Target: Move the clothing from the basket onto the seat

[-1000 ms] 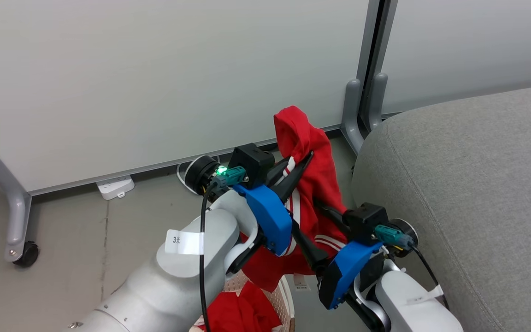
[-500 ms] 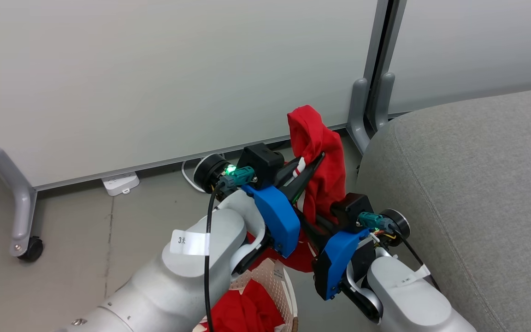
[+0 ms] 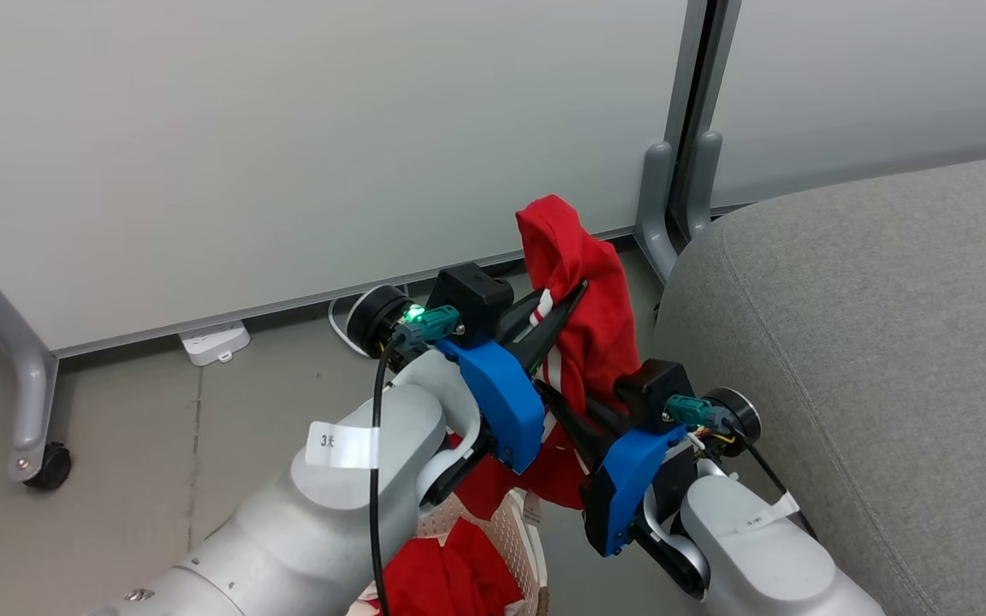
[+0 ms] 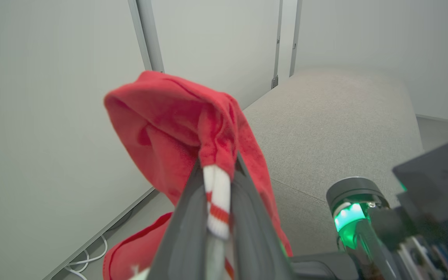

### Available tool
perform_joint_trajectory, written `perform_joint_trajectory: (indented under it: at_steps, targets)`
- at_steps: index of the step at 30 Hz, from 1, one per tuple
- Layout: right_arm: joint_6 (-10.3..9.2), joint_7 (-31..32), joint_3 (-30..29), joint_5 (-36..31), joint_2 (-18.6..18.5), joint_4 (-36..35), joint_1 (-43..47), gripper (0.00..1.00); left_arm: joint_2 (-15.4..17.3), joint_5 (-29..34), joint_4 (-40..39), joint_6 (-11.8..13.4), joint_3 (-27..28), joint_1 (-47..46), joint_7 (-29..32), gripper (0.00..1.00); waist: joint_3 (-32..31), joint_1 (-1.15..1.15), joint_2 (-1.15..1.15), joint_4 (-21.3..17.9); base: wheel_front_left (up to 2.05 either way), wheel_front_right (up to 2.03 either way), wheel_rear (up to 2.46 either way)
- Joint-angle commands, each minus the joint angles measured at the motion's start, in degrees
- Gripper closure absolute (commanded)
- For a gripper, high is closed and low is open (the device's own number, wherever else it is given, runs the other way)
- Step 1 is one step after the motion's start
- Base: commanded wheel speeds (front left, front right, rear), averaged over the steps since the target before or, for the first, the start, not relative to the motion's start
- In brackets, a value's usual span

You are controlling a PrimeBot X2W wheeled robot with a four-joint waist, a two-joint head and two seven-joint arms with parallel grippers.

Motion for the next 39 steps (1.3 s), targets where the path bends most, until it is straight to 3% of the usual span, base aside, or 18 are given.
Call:
perform_joint_trajectory:
  at_steps: [1,6,7,8,14,24,31,39]
  targets:
    - [0.01,-0.38,0.11,0.38,-0.14,0.23,-1.06,1.00,0.24,-0.32,0.30,-0.04,0.03,-0.92,-0.33,1.00,0.00,0.00,0.00,0.07,0.00,0.00,0.00]
    - [0.01,-0.82,0.35,0.82,-0.14,0.19,-0.98,1.00,0.38,-0.53,0.74,0.09,0.41,-0.92,-0.80,1.00,0.01,0.00,0.00,0.19,0.00,0.00,0.00]
    - [0.01,-0.98,0.43,0.72,-0.14,0.12,-1.06,1.00,0.52,-0.31,0.83,0.38,0.42,-0.91,-0.91,0.60,0.03,0.00,0.00,0.15,0.00,0.00,0.00]
    - [0.01,-1.11,0.49,0.54,-0.14,0.01,-1.16,1.00,0.72,0.21,0.87,0.75,0.30,-0.89,-0.99,0.02,0.07,0.00,0.00,0.09,0.00,0.00,0.00]
    - [0.01,-1.50,0.69,0.11,-0.13,-1.08,-1.36,1.00,3.26,2.26,-2.32,2.31,2.78,3.07,-2.18,0.00,0.52,0.00,0.00,-0.39,0.00,0.00,0.00]
    - [0.01,-2.26,-2.03,-1.79,-0.13,-2.87,-0.82,1.00,11.36,13.33,-21.79,6.33,20.16,22.63,-2.20,0.00,1.37,0.00,0.00,-0.61,0.00,0.00,0.00]
    - [0.01,-2.02,-4.68,-3.43,-0.13,-4.36,0.49,1.00,12.36,18.91,-27.59,5.30,29.94,35.65,-2.21,0.00,1.33,0.00,0.00,0.22,0.00,0.00,0.00]
    - [0.01,-1.37,-6.46,-4.50,-0.13,-6.15,1.92,1.00,10.20,24.04,-28.88,2.55,38.16,43.19,-2.22,0.00,0.77,0.00,0.00,0.88,0.00,0.00,0.00]
